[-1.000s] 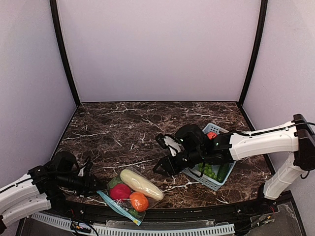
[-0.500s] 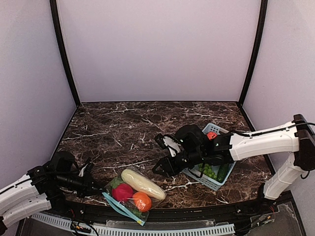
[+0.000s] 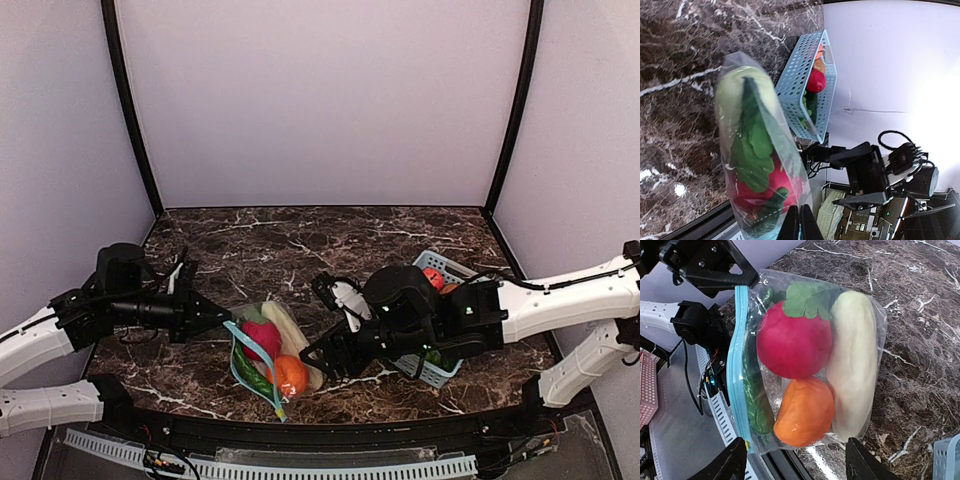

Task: Place the food in the zip-top bag and seal the zipper
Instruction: Pick up the zipper food storage bag at the corner of the board, then pass from the left arm to the right

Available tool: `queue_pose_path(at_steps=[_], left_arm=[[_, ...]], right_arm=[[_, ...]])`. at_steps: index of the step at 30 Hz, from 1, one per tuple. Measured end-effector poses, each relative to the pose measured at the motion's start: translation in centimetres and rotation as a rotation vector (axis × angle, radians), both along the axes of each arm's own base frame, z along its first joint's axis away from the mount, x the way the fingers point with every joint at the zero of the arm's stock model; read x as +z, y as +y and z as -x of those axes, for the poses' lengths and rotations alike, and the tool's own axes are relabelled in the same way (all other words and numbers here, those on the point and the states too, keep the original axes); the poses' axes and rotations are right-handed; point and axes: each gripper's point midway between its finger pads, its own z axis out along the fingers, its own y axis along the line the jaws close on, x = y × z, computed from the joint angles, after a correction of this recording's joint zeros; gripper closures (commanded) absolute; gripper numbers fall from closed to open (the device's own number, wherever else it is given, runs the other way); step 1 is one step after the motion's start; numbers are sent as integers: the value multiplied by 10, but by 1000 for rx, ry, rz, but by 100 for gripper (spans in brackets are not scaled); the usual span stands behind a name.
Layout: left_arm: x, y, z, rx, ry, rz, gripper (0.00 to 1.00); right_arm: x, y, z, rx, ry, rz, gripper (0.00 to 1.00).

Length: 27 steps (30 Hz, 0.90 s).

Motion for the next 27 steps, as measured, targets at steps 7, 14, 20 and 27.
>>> queue_pose_path(at_steps=[7, 14, 20, 27], left_arm=[[31, -9, -29, 75, -73, 58, 99], [46, -9, -43, 132, -114, 95, 99], [56, -2, -51, 204, -145, 114, 99], [60, 2, -56, 242, -164, 117, 99]], right_arm=[[7, 18, 4, -76, -19, 31, 35], [-8, 27, 9, -93, -21, 74, 36], [-18, 28, 28, -70, -34, 119, 38], [-56, 42, 34, -51, -47, 223, 45]])
